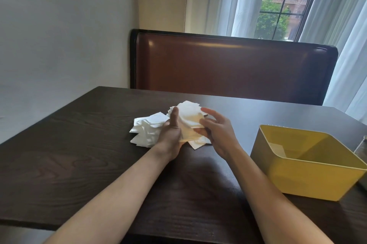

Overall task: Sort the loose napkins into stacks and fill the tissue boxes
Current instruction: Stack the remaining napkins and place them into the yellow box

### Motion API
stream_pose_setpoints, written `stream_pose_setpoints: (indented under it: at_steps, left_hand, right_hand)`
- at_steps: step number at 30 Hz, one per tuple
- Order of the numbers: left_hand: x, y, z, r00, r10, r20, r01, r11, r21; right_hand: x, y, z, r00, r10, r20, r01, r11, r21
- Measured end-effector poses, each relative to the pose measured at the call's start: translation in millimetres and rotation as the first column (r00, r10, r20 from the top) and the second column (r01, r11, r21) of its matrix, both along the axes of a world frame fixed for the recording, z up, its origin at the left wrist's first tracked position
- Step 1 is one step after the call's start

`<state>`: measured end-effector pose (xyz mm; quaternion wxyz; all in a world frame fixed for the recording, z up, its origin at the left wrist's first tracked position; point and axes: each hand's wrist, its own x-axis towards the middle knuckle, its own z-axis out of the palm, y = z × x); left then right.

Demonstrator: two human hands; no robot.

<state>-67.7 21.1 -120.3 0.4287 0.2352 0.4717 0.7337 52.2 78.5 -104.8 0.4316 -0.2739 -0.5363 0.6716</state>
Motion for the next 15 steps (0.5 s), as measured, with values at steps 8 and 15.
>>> stream_pose_setpoints:
  at_steps: [8,15]
  left_hand:
    - [-0.3,3.2,-3.0,0.995,0.082,-0.059,-0.087,0.993,-0.078]
    - [-10.5,4.8,-3.5,0.975,0.215,-0.06,-0.219,0.973,-0.07]
  right_hand:
    - [0.5,-2.1,2.1,0.978,-0.065,0.2,0.037,0.99,0.136]
    - [11.0,31.5,-24.0,0.548,-0.518,0.657,0.176,0.839,0.515]
